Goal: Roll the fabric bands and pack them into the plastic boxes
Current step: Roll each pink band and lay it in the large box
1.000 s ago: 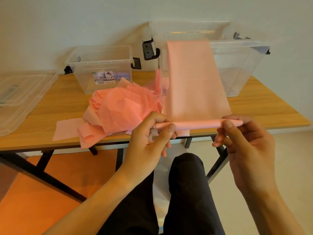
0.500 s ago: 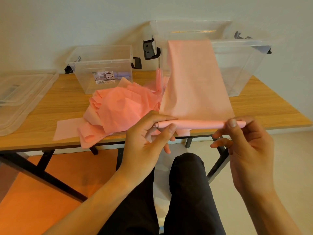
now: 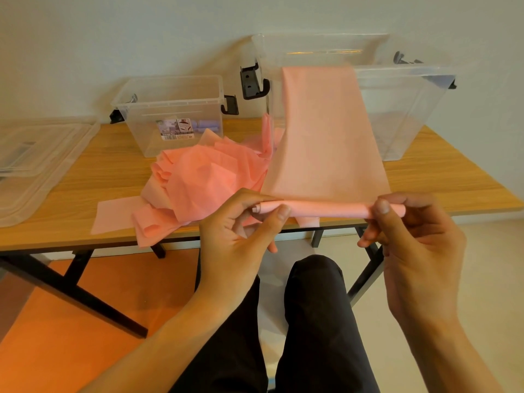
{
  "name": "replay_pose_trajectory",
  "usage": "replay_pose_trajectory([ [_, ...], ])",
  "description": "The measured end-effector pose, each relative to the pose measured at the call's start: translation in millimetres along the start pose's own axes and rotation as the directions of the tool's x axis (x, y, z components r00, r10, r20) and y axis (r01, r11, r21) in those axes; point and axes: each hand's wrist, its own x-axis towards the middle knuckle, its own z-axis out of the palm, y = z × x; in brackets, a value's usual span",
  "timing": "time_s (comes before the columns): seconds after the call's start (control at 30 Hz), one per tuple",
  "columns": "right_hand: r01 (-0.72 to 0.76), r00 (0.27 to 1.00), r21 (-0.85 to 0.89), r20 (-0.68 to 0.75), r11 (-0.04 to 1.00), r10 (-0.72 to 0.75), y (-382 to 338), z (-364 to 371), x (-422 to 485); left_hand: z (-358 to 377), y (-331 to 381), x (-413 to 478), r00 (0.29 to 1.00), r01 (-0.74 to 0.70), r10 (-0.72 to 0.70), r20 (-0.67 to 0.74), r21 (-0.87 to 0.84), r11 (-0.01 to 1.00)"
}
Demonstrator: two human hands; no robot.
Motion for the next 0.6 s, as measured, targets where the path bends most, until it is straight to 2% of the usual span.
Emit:
replay_pose_trajectory([
  [0.17, -0.016, 0.999, 0.038, 0.045, 0.999, 0.014, -2.3, -2.8, 0.5, -0.8, -1.9, 0.7, 0.999, 0.038, -0.038, -0.018, -0.029, 0.999],
  [0.43, -0.052, 0.998, -0.003, 0.046, 0.999, 0.052, -1.1, -1.8, 0.1, 1.5, -0.5, 6.8, 0.998, 0.027, -0.021, 0.054, -0.125, 0.992],
  [0.6, -0.108, 0.994, 0.038, 0.039, 0.993, 0.107, 0.6, -1.5, 0.9, 1.5, -1.8, 6.1, 0.993, 0.020, -0.015, 0.120, -0.044, 0.999],
])
